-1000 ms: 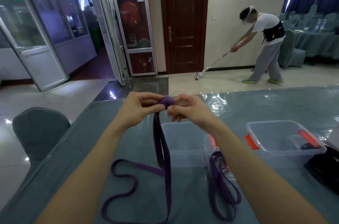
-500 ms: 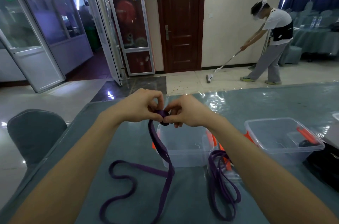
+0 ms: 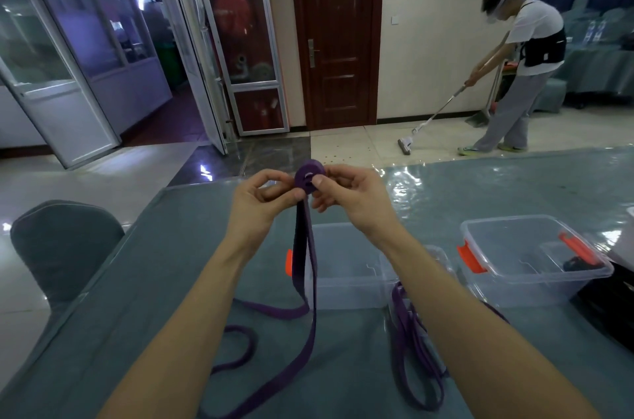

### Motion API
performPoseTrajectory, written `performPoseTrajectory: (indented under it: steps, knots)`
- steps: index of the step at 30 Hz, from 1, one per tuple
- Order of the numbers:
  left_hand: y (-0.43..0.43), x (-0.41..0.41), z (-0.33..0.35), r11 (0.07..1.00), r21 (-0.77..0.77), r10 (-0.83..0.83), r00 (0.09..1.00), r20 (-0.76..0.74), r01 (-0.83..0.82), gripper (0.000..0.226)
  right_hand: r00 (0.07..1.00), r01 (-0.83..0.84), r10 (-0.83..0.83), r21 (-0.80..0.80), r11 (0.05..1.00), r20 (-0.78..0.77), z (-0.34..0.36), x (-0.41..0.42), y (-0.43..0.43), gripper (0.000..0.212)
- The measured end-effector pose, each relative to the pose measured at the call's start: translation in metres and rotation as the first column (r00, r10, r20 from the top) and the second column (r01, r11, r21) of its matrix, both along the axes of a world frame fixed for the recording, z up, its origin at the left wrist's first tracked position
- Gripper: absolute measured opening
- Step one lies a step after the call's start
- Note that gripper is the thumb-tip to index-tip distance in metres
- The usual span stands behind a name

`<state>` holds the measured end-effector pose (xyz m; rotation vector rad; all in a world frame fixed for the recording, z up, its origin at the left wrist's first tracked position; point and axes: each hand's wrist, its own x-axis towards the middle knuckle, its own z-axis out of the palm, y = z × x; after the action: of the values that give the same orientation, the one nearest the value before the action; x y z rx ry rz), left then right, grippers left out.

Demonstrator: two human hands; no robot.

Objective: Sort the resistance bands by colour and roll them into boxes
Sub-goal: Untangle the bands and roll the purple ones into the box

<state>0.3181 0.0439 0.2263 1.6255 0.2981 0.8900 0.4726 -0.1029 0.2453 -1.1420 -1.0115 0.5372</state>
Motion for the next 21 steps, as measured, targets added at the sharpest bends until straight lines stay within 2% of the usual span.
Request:
performPoseTrajectory:
  steps: [3, 5, 8, 11, 14, 17, 19, 21]
  knots:
    - [0.003, 0.0, -0.007, 1.0, -0.02, 0.021, 1.0, 0.001, -0.021, 0.043, 0.983, -0.064, 0.067, 0.024, 0.998, -0.173, -0.021, -0.012, 0.002, 0.019]
    - [0.01, -0.008, -0.007, 0.999, 0.032, 0.014, 0.998, -0.058, -0.012, 0.043, 0.98, -0.103, 0.097, -0.025, 0.994, -0.172, -0.032, -0.011, 0.001, 0.02]
    - [0.022, -0.024, 0.0, 0.984, 0.174, 0.011, 0.974, -0.226, 0.029, 0.036, 0.996, -0.059, 0.07, -0.204, 0.977, 0.047, -0.032, 0.001, -0.002, 0.033]
    - [0.028, -0.03, 0.017, 0.935, 0.328, 0.017, 0.907, -0.421, 0.135, 0.026, 0.93, 0.062, 0.071, -0.346, 0.936, 0.359, -0.019, 0.007, -0.001, 0.053]
    - [0.026, -0.025, 0.035, 0.837, 0.488, 0.063, 0.841, -0.538, 0.249, 0.025, 0.803, 0.112, 0.187, -0.452, 0.885, 0.566, -0.008, 0.001, 0.006, 0.035]
    - [0.026, -0.023, 0.044, 0.78, 0.557, 0.091, 0.828, -0.553, 0.286, 0.025, 0.806, 0.102, 0.196, -0.457, 0.883, 0.559, -0.008, -0.001, 0.01, 0.025]
    - [0.027, -0.026, 0.042, 0.826, 0.52, 0.072, 0.875, -0.48, 0.218, 0.024, 0.866, 0.062, 0.142, -0.385, 0.921, 0.479, -0.011, 0.001, 0.009, 0.021]
    - [0.026, -0.03, 0.034, 0.908, 0.405, 0.042, 0.94, -0.338, 0.105, 0.024, 0.932, 0.009, 0.097, -0.29, 0.957, 0.35, -0.015, 0.001, 0.007, 0.022]
